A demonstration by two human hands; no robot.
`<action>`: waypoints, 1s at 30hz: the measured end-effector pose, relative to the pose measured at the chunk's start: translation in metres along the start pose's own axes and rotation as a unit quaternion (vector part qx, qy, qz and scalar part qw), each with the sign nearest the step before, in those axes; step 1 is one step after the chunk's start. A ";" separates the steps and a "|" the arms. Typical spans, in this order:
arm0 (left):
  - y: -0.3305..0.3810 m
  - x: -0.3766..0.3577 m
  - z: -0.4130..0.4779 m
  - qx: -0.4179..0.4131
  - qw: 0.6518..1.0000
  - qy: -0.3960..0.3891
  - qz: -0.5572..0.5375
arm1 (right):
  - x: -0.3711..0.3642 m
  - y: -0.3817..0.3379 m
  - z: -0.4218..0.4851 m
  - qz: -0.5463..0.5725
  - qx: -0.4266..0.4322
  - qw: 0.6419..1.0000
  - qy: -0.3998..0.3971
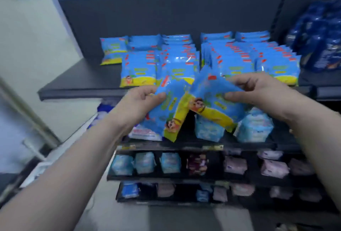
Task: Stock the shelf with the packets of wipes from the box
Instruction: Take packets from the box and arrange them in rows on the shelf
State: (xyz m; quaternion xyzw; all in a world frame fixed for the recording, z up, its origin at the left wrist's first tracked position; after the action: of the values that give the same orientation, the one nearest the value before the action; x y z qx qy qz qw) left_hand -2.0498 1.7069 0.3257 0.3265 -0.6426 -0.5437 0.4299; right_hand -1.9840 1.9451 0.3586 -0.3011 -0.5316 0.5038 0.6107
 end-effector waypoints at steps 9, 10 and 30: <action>0.020 0.094 -0.001 0.051 0.992 -0.084 0.083 | -0.120 -0.057 0.126 -0.146 0.080 0.969 -0.184; 0.019 0.105 0.003 0.067 0.992 -0.087 0.057 | -0.121 -0.058 0.138 -0.136 0.080 0.972 -0.177; 0.022 0.318 0.128 0.005 0.954 0.291 0.068 | -0.114 -0.077 0.342 -0.070 0.148 0.984 0.065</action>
State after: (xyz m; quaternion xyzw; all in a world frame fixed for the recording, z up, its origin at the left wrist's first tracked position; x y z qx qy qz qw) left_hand -2.2979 1.4824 0.4055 0.4279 -0.5131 -0.3919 0.6324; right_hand -2.2793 1.7568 0.4750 -0.2015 -0.4302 0.5121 0.7156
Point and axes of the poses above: each hand's wrist, its own z-axis towards the middle knuckle, its own x-axis out of the back of the hand, y = z × x, the point moved 7 cm from there along z, towards the middle knuckle, and after that the axes turned 8 degrees about x, right-handed, at the moved point
